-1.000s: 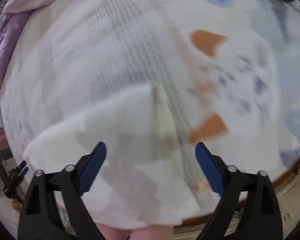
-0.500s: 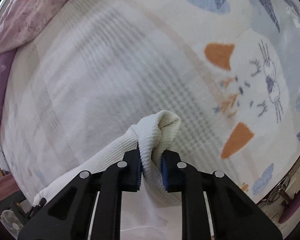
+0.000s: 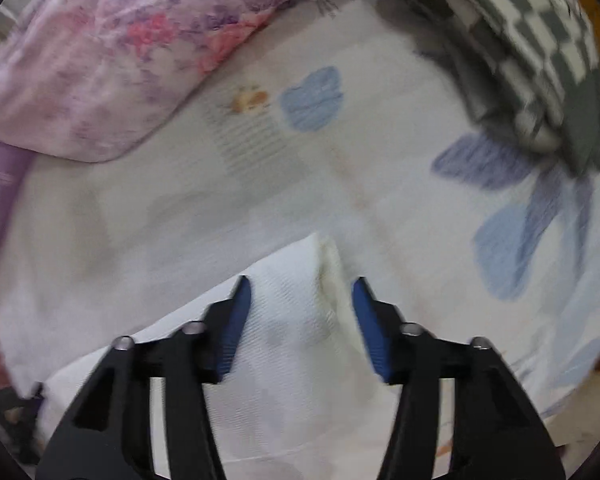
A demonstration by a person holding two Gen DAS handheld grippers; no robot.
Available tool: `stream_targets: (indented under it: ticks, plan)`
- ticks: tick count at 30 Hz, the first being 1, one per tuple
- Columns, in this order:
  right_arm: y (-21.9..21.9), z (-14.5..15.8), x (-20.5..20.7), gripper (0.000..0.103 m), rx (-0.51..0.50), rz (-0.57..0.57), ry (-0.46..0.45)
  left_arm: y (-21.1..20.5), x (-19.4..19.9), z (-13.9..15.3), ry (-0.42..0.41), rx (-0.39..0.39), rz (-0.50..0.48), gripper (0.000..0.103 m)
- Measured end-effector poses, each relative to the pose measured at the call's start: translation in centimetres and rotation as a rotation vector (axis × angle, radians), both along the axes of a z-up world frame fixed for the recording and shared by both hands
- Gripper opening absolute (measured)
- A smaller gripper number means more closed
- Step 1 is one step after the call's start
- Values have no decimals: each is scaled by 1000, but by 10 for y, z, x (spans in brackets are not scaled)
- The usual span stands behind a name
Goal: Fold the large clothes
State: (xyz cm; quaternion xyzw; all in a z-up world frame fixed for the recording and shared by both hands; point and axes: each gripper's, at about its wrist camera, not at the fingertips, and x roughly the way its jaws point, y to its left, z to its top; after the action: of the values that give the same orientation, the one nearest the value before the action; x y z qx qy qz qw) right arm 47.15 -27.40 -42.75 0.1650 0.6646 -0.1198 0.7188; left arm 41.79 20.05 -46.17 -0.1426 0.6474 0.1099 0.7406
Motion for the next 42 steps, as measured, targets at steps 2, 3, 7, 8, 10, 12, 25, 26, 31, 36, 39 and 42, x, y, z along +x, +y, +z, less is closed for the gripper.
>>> stream_targets:
  ticks: [2, 3, 7, 8, 10, 12, 25, 26, 31, 36, 39, 42]
  plan:
    - [6, 18, -20, 61, -10, 57, -61, 4, -27, 12, 2, 16, -25, 63]
    - [17, 29, -40, 62, -18, 124, -112, -4, -35, 15, -8, 27, -49, 63]
    - [59, 15, -90, 5, 56, 342, -138, -34, -106, 4, 40, 59, -144, 57]
    - [64, -8, -111, 4, 133, 344, -56, -42, -125, -6, 69, 38, -161, 40]
    - [65, -52, -149, 0, 184, 311, 98, -53, -170, -36, 167, -37, -150, 14]
    - [61, -85, -200, 1, 203, 264, 196, -62, -214, -52, 190, -53, -146, 6]
    - [38, -38, -256, 31, 236, 220, 120, -75, -261, -8, 120, 65, -191, 88]
    - [35, -31, -254, 42, 226, 219, 107, -75, -261, -5, 129, 47, -180, 88]
    - [10, 13, -250, 77, 174, 187, 31, -86, -263, 28, 112, 21, -171, 88]
    - [-11, 46, -248, 83, 153, 168, -26, -115, -263, 63, 87, 19, -234, 88]
    - [-21, 51, -248, 83, 138, 185, -22, -144, -257, 76, 69, 14, -258, 88]
    - [-39, 48, -246, 83, 151, 190, -14, -170, -250, 84, 52, 12, -269, 88]
